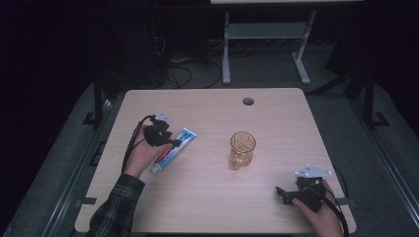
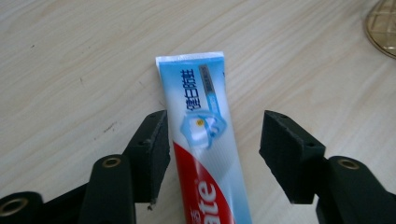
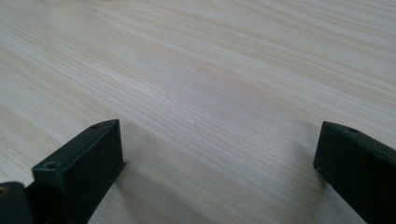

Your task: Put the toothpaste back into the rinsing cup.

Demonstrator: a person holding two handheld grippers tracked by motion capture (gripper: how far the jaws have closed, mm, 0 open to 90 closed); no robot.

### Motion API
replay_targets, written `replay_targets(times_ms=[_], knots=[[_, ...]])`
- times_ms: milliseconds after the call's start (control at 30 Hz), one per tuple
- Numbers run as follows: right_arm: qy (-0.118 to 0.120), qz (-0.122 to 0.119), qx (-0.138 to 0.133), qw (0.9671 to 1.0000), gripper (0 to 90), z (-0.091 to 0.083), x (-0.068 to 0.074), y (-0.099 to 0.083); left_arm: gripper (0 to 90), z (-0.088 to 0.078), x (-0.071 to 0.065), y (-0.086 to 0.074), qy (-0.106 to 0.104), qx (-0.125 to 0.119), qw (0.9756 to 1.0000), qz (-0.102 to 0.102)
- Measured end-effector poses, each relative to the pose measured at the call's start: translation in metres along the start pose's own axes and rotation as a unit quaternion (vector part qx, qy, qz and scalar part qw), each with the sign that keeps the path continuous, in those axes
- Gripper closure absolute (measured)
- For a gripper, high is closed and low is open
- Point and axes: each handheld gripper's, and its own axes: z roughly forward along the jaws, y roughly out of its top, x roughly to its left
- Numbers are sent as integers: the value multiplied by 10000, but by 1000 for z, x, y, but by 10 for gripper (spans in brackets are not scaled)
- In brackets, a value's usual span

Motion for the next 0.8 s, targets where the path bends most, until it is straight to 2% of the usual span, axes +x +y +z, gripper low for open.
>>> replay_targets(times_ms=[100, 367, 633, 800], knots=[[0, 1, 0, 10000, 7, 0, 0, 0, 402, 9, 2, 3, -7, -38, 10000, -40], [2, -1, 0, 10000, 7, 0, 0, 0, 395, 33, 4, 2, 18, 111, 9999, -102], [1, -1, 0, 10000, 7, 0, 0, 0, 395, 46, 3, 3, 107, 157, 9998, -76], [2, 2, 2, 10000, 7, 0, 0, 0, 409, 49, 2, 2, 172, 163, 9997, -71]])
